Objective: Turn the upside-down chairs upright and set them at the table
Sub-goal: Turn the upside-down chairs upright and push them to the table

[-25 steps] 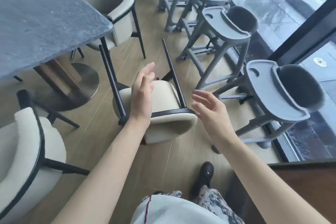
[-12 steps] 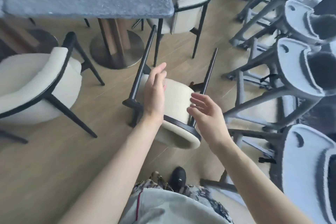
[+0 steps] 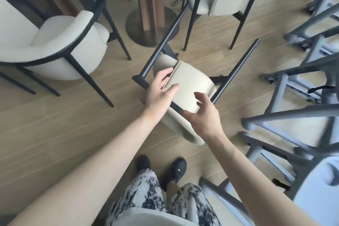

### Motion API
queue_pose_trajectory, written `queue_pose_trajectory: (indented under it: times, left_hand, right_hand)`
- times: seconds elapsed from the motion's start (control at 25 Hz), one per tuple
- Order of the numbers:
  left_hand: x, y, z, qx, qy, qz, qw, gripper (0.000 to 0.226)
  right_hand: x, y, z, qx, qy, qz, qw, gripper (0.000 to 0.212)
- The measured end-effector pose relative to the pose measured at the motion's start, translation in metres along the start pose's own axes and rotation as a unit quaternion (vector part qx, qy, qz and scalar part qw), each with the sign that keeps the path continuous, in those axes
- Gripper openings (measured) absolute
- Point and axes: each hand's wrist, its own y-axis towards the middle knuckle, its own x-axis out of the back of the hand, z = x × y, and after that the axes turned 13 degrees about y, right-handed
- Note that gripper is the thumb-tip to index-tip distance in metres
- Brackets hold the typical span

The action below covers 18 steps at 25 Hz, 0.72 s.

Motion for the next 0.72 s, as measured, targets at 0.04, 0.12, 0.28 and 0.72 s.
queue_pose_trajectory:
  times: [0.04,0.12,0.28,0.72]
  left_hand:
    - [0.000,0.001,0.009,-0.010,0.048,0.009,0.999,0.047]
    - [-0.004,0.007,0.030,-0.041,0.170,0.038,0.984,0.054]
    - [-0.015,0.034,0.075,-0.112,0.341,0.122,0.925,0.065]
    - [-0.045,0.105,0.221,-0.237,0.671,0.240,0.660,0.099]
  right_hand:
    - [-0.005,0.005,-0.008,-0.005,-0.018,0.007,1.000,0.074]
    - [-0.015,0.016,-0.024,-0.012,-0.046,0.016,0.999,0.080]
    - [-0.037,0.040,-0.062,-0.029,-0.080,0.026,0.996,0.084]
    - [-0.099,0.118,-0.184,-0.064,-0.204,0.045,0.976,0.076]
